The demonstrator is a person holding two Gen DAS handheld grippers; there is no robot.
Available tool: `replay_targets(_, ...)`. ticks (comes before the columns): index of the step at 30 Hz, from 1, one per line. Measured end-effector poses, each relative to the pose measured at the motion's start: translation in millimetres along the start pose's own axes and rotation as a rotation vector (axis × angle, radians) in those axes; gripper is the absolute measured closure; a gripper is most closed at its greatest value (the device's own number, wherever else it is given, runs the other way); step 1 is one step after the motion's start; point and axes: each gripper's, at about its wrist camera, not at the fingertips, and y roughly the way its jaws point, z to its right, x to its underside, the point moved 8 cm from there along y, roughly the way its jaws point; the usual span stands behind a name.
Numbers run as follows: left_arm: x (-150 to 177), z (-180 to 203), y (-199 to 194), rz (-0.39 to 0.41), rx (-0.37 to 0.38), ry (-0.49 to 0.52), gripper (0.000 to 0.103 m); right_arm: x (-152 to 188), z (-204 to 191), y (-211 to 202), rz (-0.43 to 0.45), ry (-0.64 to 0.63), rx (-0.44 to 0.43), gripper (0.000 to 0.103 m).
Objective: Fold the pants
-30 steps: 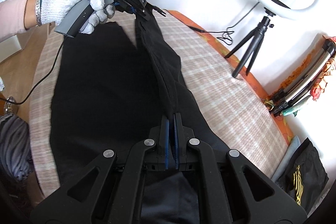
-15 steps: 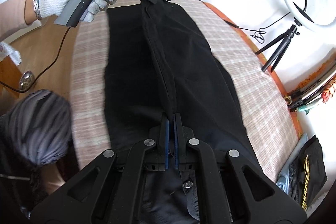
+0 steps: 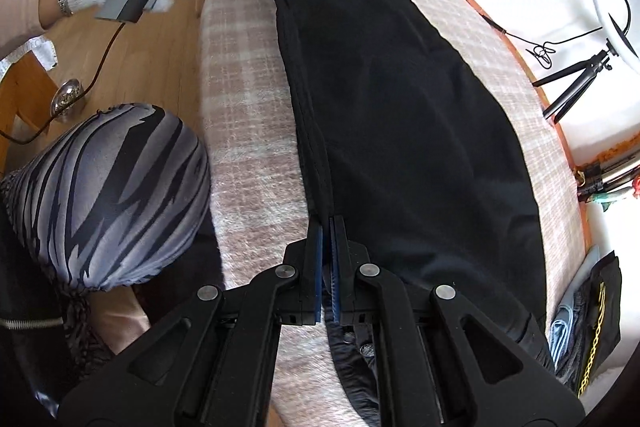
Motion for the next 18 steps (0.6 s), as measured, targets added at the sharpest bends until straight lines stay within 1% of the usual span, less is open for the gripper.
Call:
replay_targets(1, -0.8, -1.8, 0.2, 0.001, 0.002, 0.007, 0.1, -0.3, -0.7, 0.4, 0.0, 0.003, 0.0, 0.099)
replay_targets(3, -5.4, -8.3, -0.1, 0.004, -0.022, 0.014, 0.097, -0.7, -0.7, 2.4, -0.004, 0.026, 0.0, 0.099)
replay_targets(6, -18.3, -25.2, -5.4, 0.033, -0.05, -0.018, 0.096, 0.5, -1.7, 8.1, -0.02, 0.047, -0.014, 0.099)
replay_targets(7, -25.2, -34.9, -8.3, 0.053, -0.081, -0.032, 0.096, 1.2, -2.4, 10.2, -0.026, 0.051, -0.019, 0.099)
replay_targets(8, -28.6, -40.8, -10.1, 0.058, -0.087, -0.037, 0.095, 1.1, -3.2, 11.6, -0.031, 0.05, -0.022, 0.099)
replay_targets(10, -35.4, -53.6, -10.6, 0.05, -0.1, -0.044, 0.095, 1.0, -3.4, 13.7, -0.043, 0.047, -0.03, 0.099)
replay_targets(12, -39.5, -64.2, -11.9, 0.049, -0.123, -0.04, 0.095, -0.2, -0.8, 14.0, -0.05, 0.068, -0.054, 0.099)
replay_targets(13, -42.4, -68.8, -13.3, 0.052, -0.122, -0.046, 0.095, -1.6, 1.9, 13.2, -0.052, 0.088, -0.072, 0.098)
replay_targets(15, -45.0, -71.3, -15.7, 0.063, -0.099, -0.042, 0.095, -7.2, 8.7, 7.1, -0.038, 0.129, -0.113, 0.095)
replay_targets(16, -45.1, -70.1, -16.9, 0.073, -0.092, -0.022, 0.095, -10.9, 12.2, 3.4, -0.026, 0.146, -0.129, 0.09)
replay_targets(18, -44.2, -66.5, -13.9, 0.075, -0.083, 0.013, 0.095, -23.1, 23.1, -5.7, 0.02, 0.182, -0.167, 0.074)
